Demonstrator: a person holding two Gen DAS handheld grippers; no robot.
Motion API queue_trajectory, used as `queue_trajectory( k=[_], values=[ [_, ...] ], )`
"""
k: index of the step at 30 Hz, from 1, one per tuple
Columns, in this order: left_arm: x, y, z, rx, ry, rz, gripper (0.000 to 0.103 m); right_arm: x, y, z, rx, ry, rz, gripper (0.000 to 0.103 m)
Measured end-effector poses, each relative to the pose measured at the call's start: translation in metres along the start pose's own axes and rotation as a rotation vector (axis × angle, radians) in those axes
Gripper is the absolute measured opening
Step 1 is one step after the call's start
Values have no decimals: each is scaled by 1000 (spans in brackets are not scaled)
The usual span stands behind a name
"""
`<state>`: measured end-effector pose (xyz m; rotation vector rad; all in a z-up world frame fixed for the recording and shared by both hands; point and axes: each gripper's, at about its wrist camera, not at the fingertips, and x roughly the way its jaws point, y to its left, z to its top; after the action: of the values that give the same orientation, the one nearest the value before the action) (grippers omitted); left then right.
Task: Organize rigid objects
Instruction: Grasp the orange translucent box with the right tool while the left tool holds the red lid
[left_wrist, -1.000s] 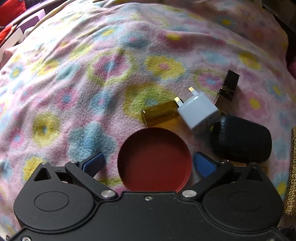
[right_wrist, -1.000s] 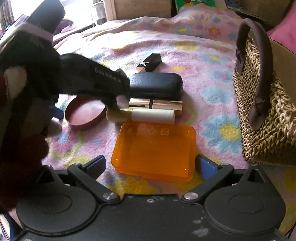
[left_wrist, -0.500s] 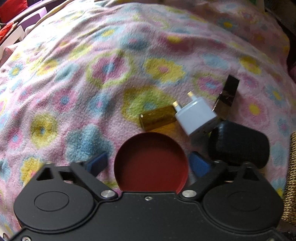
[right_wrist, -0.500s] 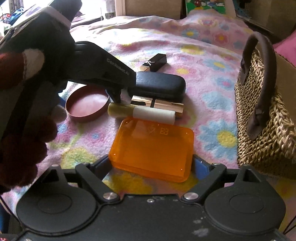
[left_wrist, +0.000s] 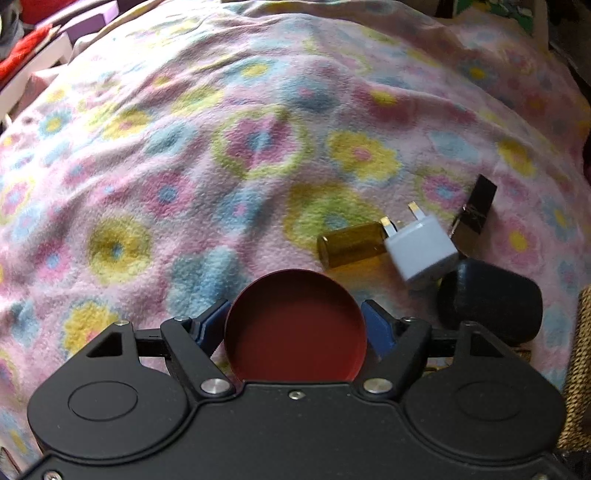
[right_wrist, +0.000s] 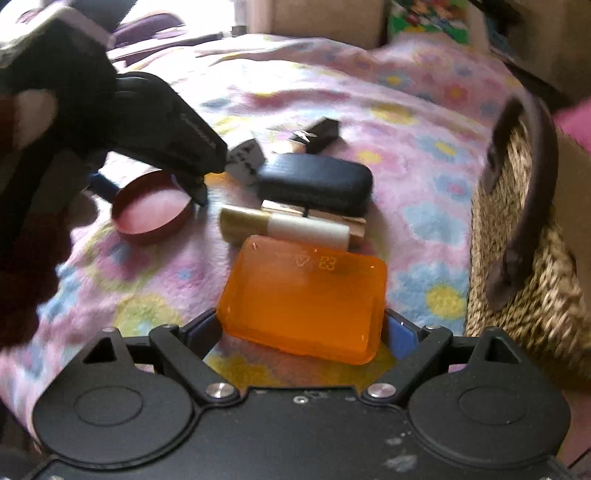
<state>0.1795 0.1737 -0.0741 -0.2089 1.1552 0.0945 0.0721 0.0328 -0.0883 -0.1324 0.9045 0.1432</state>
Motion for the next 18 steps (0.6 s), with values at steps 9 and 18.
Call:
queue_trajectory(
  k=[9, 18],
  values=[
    [3, -3, 3, -5, 13, 9, 72, -27, 11, -17, -368, -121, 31, 91],
    [2, 2, 5, -29, 30, 31, 72, -20, 12, -15, -596, -89, 72, 72]
  ],
)
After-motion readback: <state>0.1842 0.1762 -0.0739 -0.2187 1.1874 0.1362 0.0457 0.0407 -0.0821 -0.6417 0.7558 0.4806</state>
